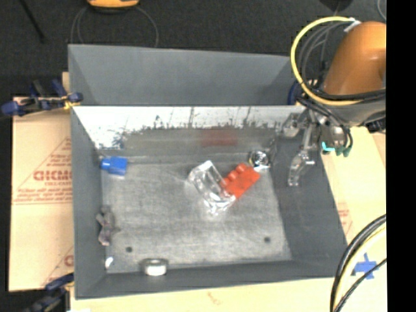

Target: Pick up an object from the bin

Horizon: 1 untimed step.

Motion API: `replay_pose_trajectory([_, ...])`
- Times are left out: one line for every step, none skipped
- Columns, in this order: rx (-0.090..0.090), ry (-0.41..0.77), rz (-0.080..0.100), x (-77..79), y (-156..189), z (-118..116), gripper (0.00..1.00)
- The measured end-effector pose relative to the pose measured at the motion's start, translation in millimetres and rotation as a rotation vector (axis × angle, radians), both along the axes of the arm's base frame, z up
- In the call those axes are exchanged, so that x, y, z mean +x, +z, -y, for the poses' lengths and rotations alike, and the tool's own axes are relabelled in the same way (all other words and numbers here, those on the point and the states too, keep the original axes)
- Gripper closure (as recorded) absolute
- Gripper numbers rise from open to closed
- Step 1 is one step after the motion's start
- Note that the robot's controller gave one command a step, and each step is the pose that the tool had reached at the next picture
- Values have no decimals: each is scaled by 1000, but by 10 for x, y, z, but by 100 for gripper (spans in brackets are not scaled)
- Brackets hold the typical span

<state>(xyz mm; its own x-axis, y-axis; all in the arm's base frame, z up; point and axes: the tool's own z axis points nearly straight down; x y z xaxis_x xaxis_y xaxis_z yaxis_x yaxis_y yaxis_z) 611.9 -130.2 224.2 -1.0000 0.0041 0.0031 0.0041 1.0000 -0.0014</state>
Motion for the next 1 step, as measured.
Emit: replay_pose_trajectory([0,-68,12,297,-1398,-443,0])
